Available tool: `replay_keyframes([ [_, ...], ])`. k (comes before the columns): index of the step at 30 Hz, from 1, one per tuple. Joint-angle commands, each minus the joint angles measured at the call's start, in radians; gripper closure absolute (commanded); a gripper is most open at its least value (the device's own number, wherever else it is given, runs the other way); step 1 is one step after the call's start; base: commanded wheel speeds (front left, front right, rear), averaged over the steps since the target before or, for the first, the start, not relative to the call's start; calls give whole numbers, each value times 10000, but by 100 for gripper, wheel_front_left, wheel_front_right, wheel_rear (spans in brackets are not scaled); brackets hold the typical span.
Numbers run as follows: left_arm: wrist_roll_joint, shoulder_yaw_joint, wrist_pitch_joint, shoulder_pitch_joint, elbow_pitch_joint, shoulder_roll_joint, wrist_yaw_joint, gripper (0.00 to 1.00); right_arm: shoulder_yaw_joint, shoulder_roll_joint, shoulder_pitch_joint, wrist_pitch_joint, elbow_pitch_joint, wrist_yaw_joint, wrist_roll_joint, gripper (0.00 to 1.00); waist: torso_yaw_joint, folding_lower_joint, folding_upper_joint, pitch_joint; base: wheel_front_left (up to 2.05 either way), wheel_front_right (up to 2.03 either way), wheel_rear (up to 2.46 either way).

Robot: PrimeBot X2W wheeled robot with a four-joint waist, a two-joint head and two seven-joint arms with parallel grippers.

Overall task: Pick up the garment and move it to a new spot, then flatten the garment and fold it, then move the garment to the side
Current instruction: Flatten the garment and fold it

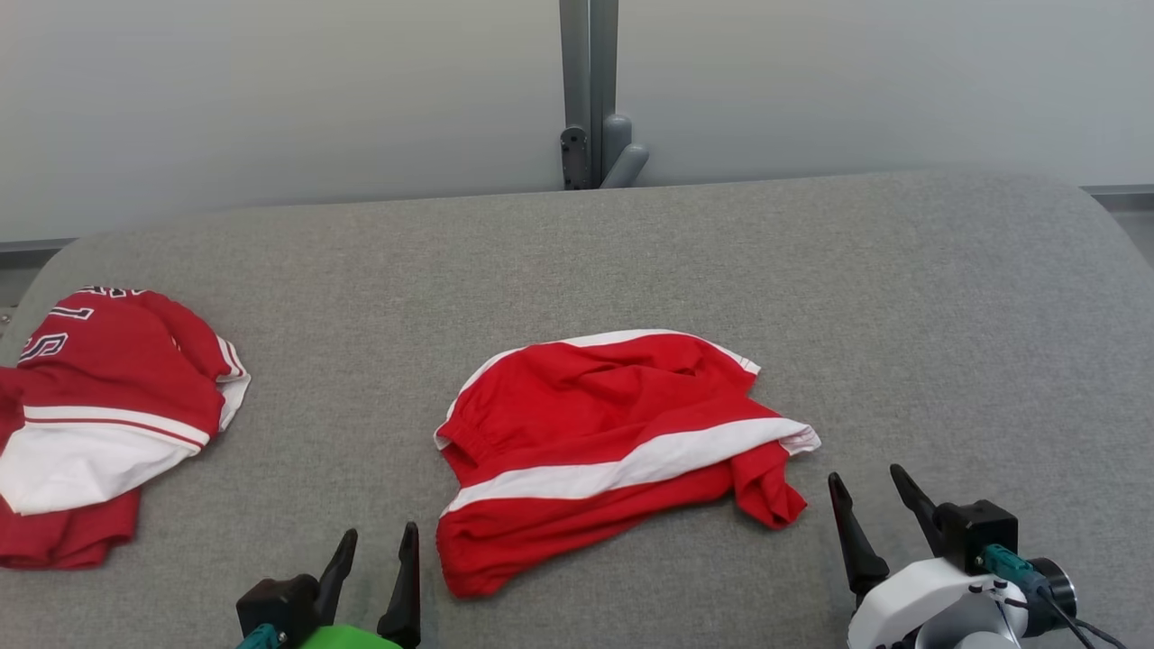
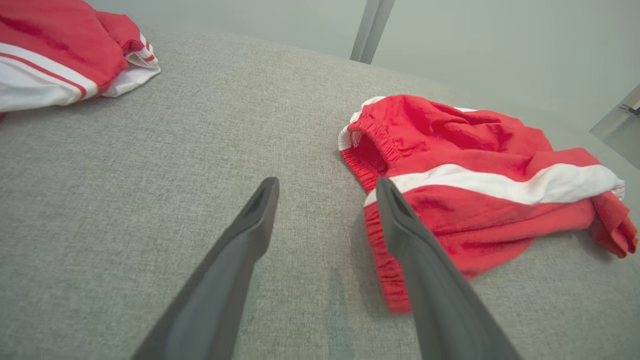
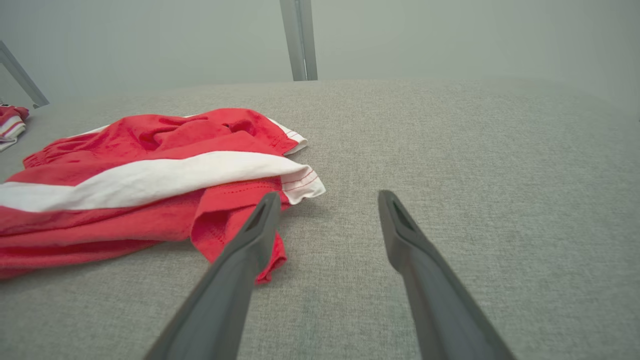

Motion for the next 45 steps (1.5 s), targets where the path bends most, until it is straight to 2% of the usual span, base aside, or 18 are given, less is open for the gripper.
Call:
replay_keyframes([
  [1, -130, 6, 11, -149, 143, -83, -101, 0, 35, 46, -9, -29, 1, -10, -6, 0, 18, 0, 0, 73, 0, 0, 0],
  [6, -935, -161, 10, -790, 554, -168, -284, 0, 154, -57, -130, -29, 55, -10, 29, 0, -6, 0, 0, 270, 0, 0, 0],
  [12, -2647, -1265, 143, -1937, 1438, -172, -330, 0, 196, -142, -223, -29, 68, -10, 10, 0, -44, 0, 0, 490, 0, 0, 0],
  [15, -3069, -1609, 440, -2503, 2087, -172, -334, 0, 200, -153, -277, -29, 86, -10, 7, 0, -34, 0, 0, 544, 0, 0, 0],
  [22, -2917, -1838, 259, -3118, 3539, -175, -168, 0, 234, -94, -371, -29, 93, -10, 2, 0, -63, 0, 0, 661, 0, 0, 0],
  [31, -3029, -2726, 123, -3189, 4224, -176, -242, 0, 184, -106, -391, -29, 38, -10, -68, 0, 51, 0, 0, 809, 0, 0, 0],
  [38, -3071, -3676, 41, -3007, 4089, -185, -89, 0, 226, -102, -527, -29, 47, -10, -92, 0, 90, 0, 0, 848, 0, 0, 0],
  [45, -3414, -4045, 21, -2717, 3813, -179, 231, 0, 175, -38, -424, -29, 79, -10, -130, 0, 118, 0, 0, 766, 0, 0, 0],
])
